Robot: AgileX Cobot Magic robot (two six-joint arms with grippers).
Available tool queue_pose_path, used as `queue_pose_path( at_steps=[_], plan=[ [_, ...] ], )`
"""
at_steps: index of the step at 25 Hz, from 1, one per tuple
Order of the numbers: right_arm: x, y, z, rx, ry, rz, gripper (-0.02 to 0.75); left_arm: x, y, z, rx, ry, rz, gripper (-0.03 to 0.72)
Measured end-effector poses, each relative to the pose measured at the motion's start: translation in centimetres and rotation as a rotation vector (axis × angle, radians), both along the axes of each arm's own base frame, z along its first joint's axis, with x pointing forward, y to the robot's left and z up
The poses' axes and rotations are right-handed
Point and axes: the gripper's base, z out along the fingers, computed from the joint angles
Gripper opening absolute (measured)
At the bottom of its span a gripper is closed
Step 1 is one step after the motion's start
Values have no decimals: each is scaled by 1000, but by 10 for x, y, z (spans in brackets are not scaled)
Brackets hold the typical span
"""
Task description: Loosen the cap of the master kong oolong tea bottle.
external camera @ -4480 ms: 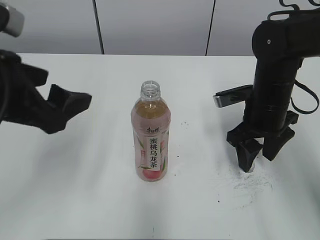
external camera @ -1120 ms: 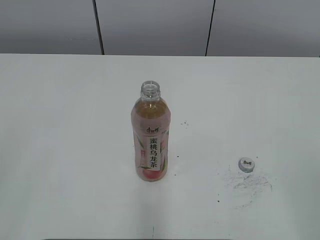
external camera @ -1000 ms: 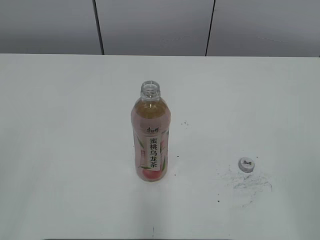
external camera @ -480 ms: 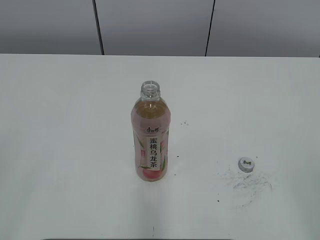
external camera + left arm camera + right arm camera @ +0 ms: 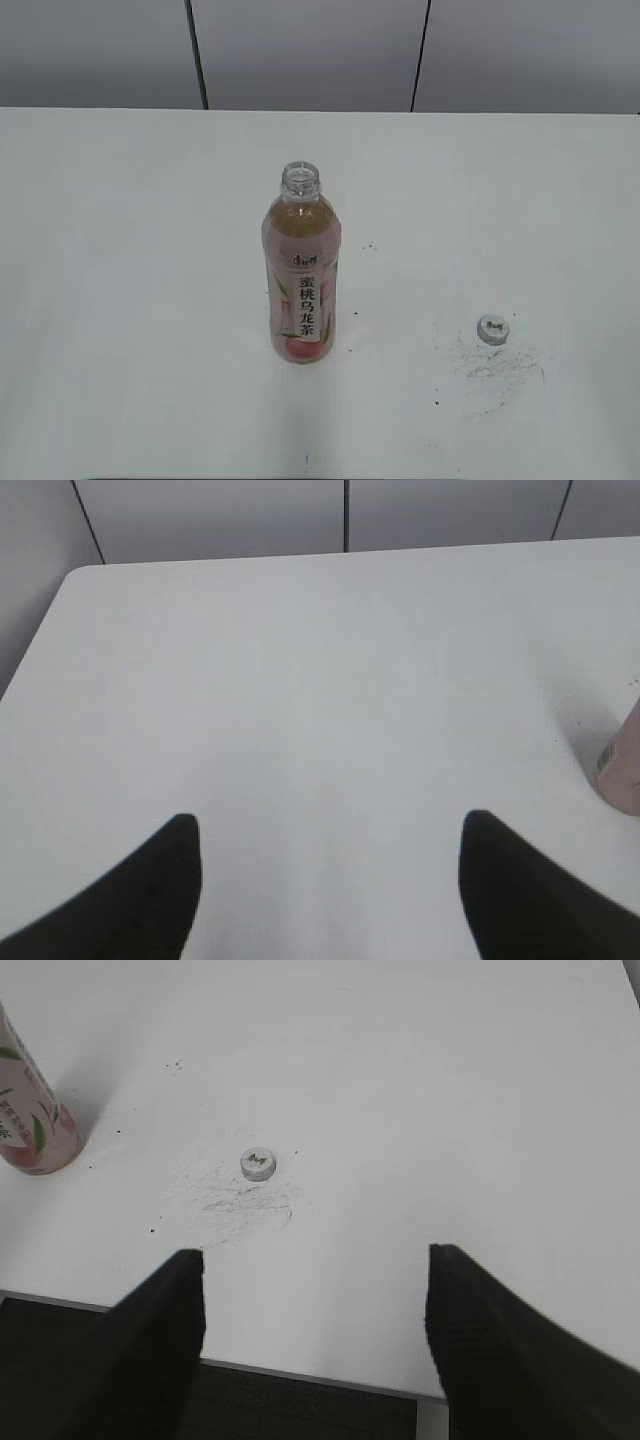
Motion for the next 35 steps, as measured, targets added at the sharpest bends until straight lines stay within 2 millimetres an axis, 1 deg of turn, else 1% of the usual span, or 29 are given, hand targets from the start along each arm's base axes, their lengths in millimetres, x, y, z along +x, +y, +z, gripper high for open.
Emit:
queue_pose_path(
  at_steps=[7, 25, 35],
  plan=[
    [0, 0, 0, 1, 0, 1, 522, -5, 0, 0, 1, -28, 10, 472],
    [0, -2, 0, -24, -2, -18, 522, -5, 0, -1, 0, -28, -11, 438],
    [0, -3, 0, -30, -3, -22, 522, -5, 0, -1, 0, -27, -11, 438]
  ],
)
